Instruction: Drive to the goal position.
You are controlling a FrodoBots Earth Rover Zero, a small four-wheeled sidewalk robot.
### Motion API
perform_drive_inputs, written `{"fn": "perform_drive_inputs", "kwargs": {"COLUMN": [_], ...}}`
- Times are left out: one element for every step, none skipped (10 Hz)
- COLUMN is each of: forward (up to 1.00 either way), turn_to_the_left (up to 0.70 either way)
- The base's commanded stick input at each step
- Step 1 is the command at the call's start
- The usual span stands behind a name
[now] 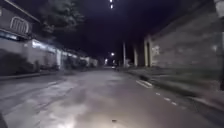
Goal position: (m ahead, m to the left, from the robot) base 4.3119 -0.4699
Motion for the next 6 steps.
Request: {"fn": "perform_drive_inputs", "kwargs": {"forward": [0.5,0.5,0.5,0.5,0.5,0.5], "turn_to_the_left": [0.0,0.0,0.0,0.0,0.0,0.0]}}
